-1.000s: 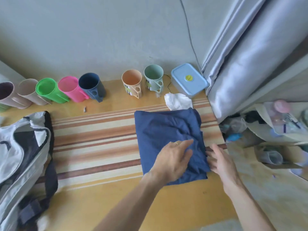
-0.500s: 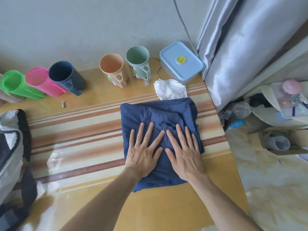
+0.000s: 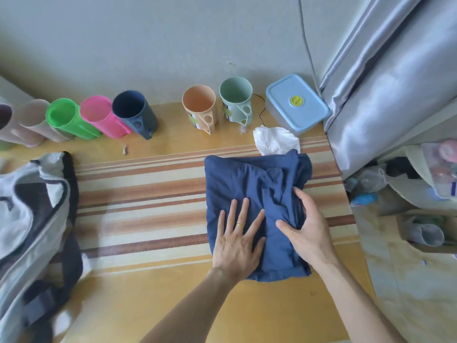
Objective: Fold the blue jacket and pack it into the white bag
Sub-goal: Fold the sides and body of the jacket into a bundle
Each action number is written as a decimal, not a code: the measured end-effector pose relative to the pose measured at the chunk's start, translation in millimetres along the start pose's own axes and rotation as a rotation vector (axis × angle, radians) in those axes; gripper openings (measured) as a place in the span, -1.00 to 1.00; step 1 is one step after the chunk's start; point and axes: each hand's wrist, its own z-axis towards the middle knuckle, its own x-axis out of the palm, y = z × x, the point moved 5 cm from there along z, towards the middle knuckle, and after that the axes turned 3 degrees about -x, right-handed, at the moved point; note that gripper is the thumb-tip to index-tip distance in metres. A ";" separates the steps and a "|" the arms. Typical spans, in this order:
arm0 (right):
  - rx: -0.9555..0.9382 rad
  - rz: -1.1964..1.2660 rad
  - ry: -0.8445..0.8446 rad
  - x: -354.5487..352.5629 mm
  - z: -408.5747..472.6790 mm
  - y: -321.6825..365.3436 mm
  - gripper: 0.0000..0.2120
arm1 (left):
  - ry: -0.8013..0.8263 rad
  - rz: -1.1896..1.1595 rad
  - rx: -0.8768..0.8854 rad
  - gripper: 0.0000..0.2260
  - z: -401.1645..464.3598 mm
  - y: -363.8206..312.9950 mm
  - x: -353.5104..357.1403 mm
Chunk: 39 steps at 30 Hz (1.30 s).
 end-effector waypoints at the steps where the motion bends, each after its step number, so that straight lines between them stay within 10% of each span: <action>1: -0.105 -0.080 0.007 9.4 -5.2 18.2 -0.30 | 0.000 -0.124 0.016 -0.48 -0.9 1.6 -4.0; 6: -0.452 -0.514 0.068 95.9 -40.4 72.5 -0.26 | -0.178 -1.240 -0.501 -0.67 -20.4 46.4 -51.1; 10: -0.460 -0.730 0.367 152.8 -55.4 55.7 -0.20 | -0.379 -1.310 -0.886 -0.73 -38.9 89.8 -71.6; 15: -0.437 -0.473 0.549 135.3 -57.2 52.1 -0.02 | -0.216 -0.859 -0.709 -0.13 -2.0 107.0 -81.5; 19: -0.557 -0.688 0.612 120.1 -75.3 37.9 0.13 | -0.551 -0.052 0.152 -0.48 29.0 80.9 -104.6; 22: -0.682 -0.929 0.545 108.7 -82.7 15.5 0.04 | -0.451 0.300 0.655 -0.67 28.2 76.7 -82.1; 35: -0.624 -0.637 0.370 89.4 -21.0 85.0 -0.65 | 0.083 -0.010 0.453 -0.38 32.8 118.3 -49.5; 39: -0.382 -0.394 0.254 86.0 53.9 110.8 -0.72 | 0.222 -0.651 -0.035 -0.83 39.4 117.2 -81.5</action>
